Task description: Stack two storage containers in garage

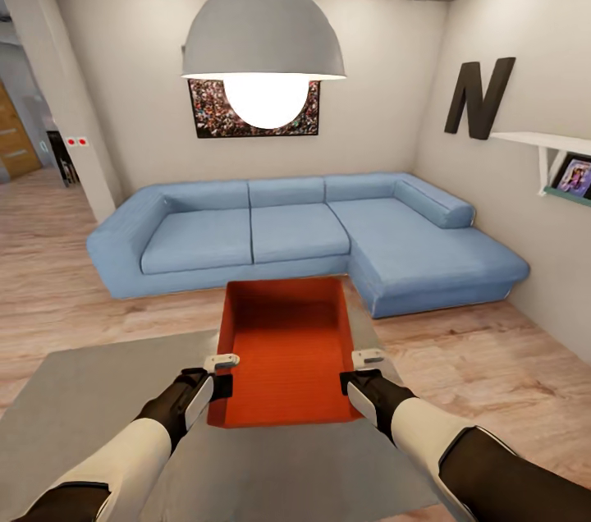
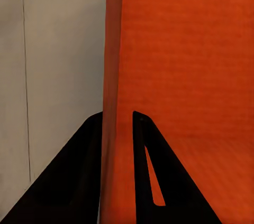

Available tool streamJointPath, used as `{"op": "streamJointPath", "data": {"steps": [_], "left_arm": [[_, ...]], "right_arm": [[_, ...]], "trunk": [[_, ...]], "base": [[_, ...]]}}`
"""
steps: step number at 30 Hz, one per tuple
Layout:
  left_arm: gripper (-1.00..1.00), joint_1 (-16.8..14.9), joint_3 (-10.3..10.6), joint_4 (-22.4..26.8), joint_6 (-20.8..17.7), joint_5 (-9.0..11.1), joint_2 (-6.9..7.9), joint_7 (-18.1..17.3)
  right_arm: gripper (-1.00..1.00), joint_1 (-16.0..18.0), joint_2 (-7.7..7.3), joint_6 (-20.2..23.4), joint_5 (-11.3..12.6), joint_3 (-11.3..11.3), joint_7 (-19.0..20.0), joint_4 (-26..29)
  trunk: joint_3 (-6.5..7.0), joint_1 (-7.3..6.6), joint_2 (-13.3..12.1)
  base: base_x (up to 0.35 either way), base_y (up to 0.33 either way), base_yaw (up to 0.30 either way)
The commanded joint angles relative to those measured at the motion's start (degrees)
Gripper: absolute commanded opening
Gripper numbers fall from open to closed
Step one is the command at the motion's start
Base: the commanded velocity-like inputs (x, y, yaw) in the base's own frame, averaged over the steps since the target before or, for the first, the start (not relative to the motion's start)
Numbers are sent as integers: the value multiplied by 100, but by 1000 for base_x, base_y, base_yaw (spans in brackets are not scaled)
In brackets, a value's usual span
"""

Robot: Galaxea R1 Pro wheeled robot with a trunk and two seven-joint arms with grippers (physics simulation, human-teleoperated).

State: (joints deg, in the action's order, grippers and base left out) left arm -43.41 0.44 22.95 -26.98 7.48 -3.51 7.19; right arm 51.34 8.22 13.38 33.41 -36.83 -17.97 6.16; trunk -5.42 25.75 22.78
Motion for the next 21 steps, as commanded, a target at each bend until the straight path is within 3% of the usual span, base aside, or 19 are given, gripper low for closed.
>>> {"op": "streamJointPath", "data": {"steps": [1, 21], "left_arm": [[-100, -1, -27, -6, -44, -62, -9, 72], [-100, -1, -27, -1, -44, -62, -9, 72]], "right_arm": [[-100, 7, 48, 42, -168, 0, -31, 32], [-100, 7, 46, 42, -168, 0, -31, 30]], "trunk": [[-13, 3, 13], [-13, 3, 13]], "base": [[0, 0, 274], [0, 0, 274]]}}
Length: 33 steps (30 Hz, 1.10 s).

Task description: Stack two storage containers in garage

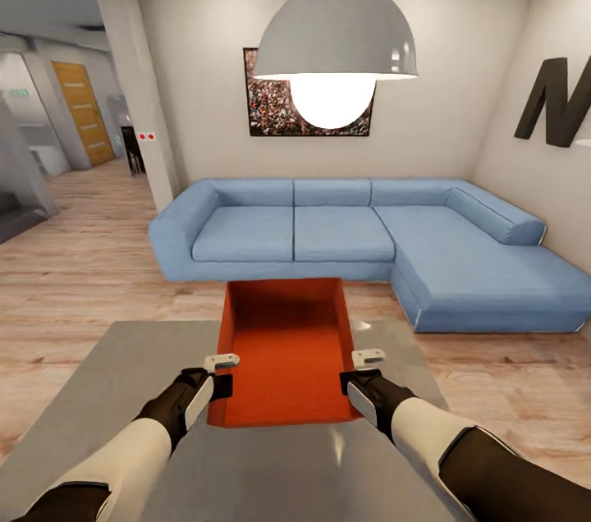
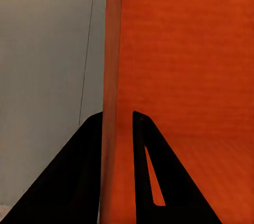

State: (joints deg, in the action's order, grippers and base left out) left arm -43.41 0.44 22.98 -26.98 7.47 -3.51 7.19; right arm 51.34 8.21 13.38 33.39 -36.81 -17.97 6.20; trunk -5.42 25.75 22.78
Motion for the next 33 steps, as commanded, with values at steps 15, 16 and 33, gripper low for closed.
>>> {"op": "streamJointPath", "data": {"steps": [15, 16, 33], "left_arm": [[-100, -1, -26, -5, -44, -61, -9, 71], [-100, -1, -26, -5, -44, -61, -9, 71], [-100, -1, -26, -5, -43, -61, -9, 69]], "right_arm": [[-100, 7, 49, 42, -166, -2, -31, 25], [-100, 7, 49, 42, -166, -5, -31, 26], [-100, 7, 49, 42, -166, -4, -31, 28]], "trunk": [[6, 3, 13], [8, 3, 13], [42, 3, 13]], "base": [[0, 0, 274], [0, 0, 274], [0, 0, 274]]}}
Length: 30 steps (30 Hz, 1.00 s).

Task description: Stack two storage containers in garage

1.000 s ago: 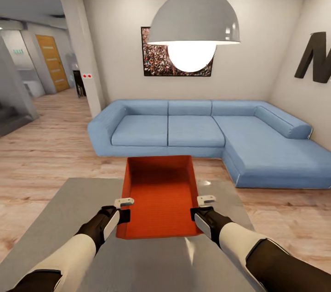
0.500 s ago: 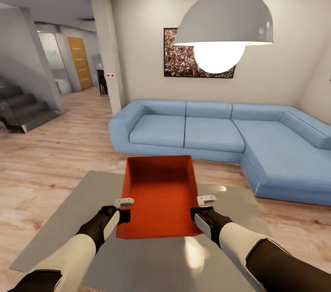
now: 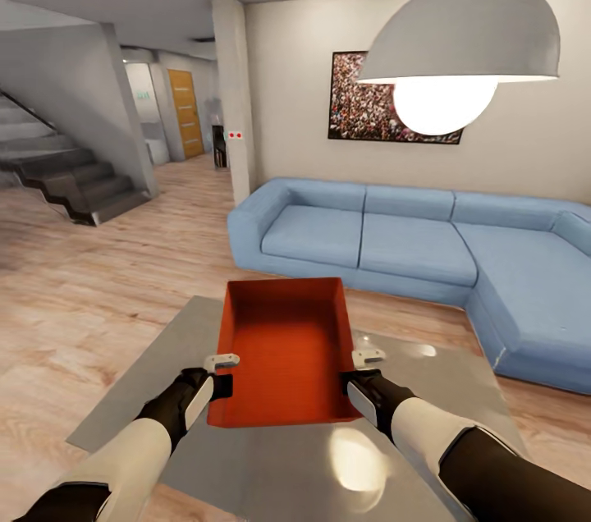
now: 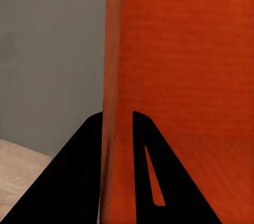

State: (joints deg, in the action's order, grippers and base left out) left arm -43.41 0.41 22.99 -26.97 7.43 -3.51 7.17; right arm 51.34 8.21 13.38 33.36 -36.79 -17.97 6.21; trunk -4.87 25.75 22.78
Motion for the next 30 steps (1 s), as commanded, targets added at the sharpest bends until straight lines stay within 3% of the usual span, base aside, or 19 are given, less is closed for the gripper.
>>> {"op": "streamJointPath", "data": {"steps": [1, 30], "left_arm": [[-100, -1, -24, -5, -44, -57, -9, 71], [-100, -1, -24, -3, -43, -57, -9, 65]], "right_arm": [[-100, 7, 49, 42, -163, -8, -31, 28], [-100, 7, 49, 42, -163, -12, -31, 25]], "trunk": [[-11, 4, 13], [48, 4, 13]], "base": [[0, 0, 274], [0, 0, 274]]}}
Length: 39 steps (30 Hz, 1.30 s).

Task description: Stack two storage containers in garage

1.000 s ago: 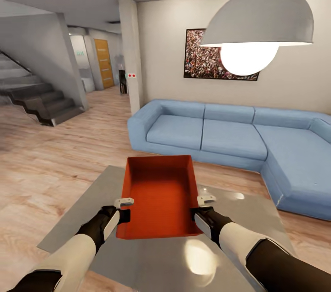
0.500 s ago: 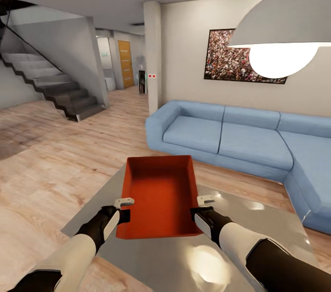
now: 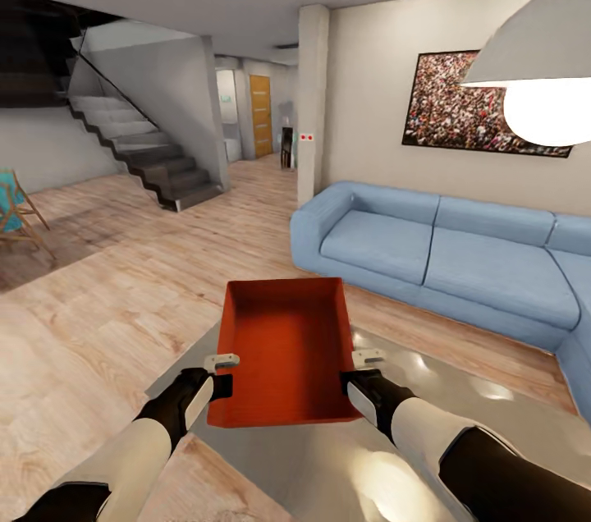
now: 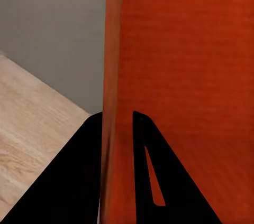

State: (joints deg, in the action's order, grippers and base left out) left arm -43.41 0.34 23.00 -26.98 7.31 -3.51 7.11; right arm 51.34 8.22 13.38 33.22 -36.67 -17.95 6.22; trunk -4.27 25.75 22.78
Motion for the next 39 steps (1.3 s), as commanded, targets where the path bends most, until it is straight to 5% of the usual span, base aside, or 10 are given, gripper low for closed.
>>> {"op": "streamJointPath", "data": {"steps": [1, 39], "left_arm": [[-100, -1, -16, -4, -41, -45, -9, 71], [-100, -1, -16, 2, -36, -45, -9, 80]], "right_arm": [[-100, 7, 48, 42, -149, -23, -33, 25], [-100, 7, 48, 42, -149, -17, -33, 22]], "trunk": [[-11, 4, 14], [66, 4, 14]], "base": [[0, 0, 274], [0, 0, 274]]}}
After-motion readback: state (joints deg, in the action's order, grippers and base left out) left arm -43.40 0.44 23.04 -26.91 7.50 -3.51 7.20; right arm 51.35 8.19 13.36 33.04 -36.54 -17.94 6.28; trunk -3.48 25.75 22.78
